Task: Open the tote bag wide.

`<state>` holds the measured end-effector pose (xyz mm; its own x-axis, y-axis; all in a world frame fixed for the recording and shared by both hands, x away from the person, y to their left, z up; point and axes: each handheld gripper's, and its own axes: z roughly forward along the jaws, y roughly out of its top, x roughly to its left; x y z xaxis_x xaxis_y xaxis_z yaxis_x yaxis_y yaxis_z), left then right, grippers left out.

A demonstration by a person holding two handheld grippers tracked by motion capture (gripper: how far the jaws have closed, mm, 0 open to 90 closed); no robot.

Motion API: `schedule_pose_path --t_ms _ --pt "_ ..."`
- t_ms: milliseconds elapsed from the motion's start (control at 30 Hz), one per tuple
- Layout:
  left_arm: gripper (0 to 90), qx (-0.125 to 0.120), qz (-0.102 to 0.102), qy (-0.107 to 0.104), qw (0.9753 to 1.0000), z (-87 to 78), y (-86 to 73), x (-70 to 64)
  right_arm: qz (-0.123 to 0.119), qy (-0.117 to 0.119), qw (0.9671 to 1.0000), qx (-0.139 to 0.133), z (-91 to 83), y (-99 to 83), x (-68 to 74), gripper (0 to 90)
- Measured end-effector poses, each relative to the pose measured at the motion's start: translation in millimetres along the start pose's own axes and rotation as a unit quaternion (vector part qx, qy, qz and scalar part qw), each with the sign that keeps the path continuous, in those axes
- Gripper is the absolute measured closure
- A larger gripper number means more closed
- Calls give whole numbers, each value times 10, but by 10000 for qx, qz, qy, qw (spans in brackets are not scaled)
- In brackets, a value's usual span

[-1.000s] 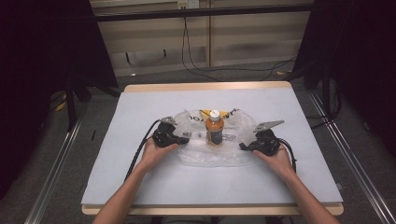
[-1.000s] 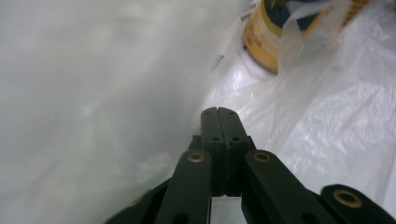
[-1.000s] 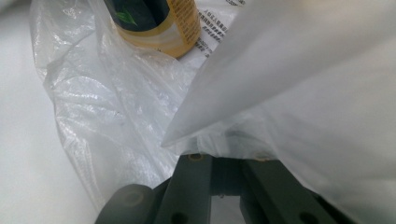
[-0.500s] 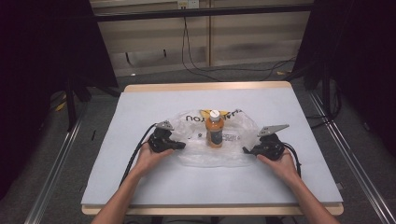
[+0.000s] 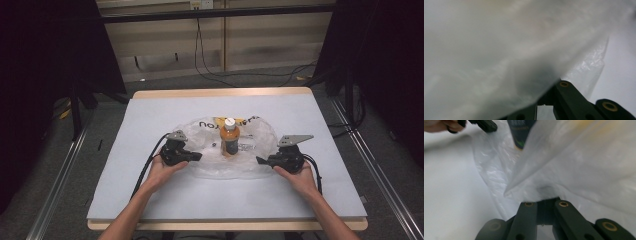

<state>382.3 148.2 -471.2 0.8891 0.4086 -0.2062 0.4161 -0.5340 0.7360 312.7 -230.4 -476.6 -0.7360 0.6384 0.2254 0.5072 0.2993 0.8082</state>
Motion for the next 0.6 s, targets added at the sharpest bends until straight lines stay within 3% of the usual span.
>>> schedule_pose_path --t_ms 200,433,600 --pt "900 -167 124 -73 9998 -54 58 -134 -30 84 9995 -293 -148 51 114 900" --pt "900 -229 248 -157 9993 -129 61 -275 -66 193 9993 -315 -269 49 253 900" --pt "900 -374 210 -223 9988 -186 79 -325 -123 137 9993 -333 -430 8 320 900"
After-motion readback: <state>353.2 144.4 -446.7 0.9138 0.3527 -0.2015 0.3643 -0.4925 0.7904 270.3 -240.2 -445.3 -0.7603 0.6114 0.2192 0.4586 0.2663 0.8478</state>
